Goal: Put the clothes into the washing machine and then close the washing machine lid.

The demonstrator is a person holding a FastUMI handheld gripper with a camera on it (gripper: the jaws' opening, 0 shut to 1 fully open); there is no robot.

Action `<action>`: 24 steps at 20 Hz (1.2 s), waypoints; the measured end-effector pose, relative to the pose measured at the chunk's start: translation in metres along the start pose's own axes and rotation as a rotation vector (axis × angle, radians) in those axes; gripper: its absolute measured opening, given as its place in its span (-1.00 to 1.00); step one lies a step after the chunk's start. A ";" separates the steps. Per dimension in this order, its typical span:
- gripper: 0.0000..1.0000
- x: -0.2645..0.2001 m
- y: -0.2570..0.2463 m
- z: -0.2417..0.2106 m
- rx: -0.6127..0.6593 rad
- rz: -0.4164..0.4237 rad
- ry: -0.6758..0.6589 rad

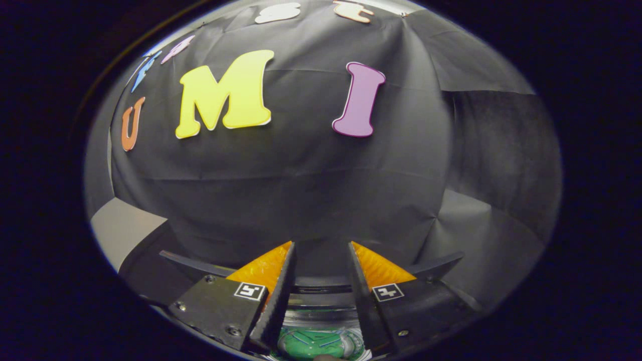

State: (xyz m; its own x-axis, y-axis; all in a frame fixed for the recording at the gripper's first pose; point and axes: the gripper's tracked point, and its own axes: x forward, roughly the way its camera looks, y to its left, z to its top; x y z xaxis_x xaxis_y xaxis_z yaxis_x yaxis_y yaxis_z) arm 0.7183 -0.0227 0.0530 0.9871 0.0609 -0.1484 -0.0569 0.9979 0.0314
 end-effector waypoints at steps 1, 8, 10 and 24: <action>0.28 -0.003 0.000 -0.002 -0.003 0.000 -0.016; 0.28 -0.029 -0.002 -0.012 0.000 0.004 -0.076; 0.28 -0.035 -0.003 -0.015 0.004 -0.004 -0.080; 0.28 -0.089 -0.007 -0.055 -0.017 -0.036 -0.034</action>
State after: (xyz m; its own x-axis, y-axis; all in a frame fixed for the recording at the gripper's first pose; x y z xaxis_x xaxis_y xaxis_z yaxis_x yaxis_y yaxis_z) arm 0.6228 -0.0337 0.0117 0.9931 0.0242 -0.1150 -0.0232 0.9997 0.0096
